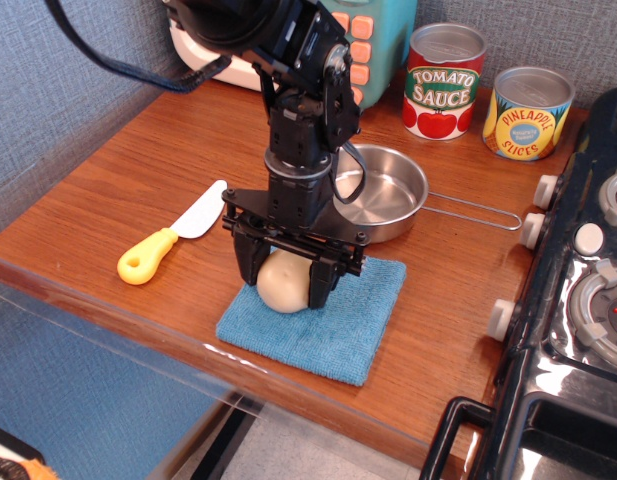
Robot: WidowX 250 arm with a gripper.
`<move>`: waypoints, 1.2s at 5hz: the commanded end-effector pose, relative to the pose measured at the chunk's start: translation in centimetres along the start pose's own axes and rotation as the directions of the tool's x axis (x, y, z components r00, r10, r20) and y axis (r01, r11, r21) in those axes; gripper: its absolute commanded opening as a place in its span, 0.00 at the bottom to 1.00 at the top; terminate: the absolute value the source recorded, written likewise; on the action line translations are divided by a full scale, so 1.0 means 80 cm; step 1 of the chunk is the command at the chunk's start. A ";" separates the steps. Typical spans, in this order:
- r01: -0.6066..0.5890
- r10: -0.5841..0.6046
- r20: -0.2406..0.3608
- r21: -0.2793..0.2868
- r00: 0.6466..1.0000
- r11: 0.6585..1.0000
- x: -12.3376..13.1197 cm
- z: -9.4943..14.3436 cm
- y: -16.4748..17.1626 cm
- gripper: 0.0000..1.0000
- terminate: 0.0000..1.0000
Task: Place the potato in the silver pot.
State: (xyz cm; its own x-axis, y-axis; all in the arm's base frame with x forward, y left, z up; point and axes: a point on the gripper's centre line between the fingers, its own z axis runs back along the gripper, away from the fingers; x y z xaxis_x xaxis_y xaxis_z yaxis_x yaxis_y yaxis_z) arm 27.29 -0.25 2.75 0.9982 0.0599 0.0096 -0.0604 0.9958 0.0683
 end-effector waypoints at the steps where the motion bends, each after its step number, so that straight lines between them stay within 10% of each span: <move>1: 0.003 0.007 0.180 -0.058 0.984 0.998 0.040 0.084 -0.004 0.00 0.00; 3: -0.056 0.076 0.177 -0.113 0.981 0.992 0.090 0.085 0.013 0.00 0.00; 4: -0.040 0.059 0.178 -0.111 0.982 0.993 0.074 0.081 -0.002 1.00 0.00; 6: -0.040 0.051 0.139 -0.079 0.989 0.996 0.034 0.068 -0.034 1.00 0.00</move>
State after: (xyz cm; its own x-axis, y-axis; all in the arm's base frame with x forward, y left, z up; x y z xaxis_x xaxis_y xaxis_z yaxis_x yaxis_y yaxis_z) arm 29.79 -3.14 6.53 0.9894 0.1047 0.1006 -0.1052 0.9944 -0.0003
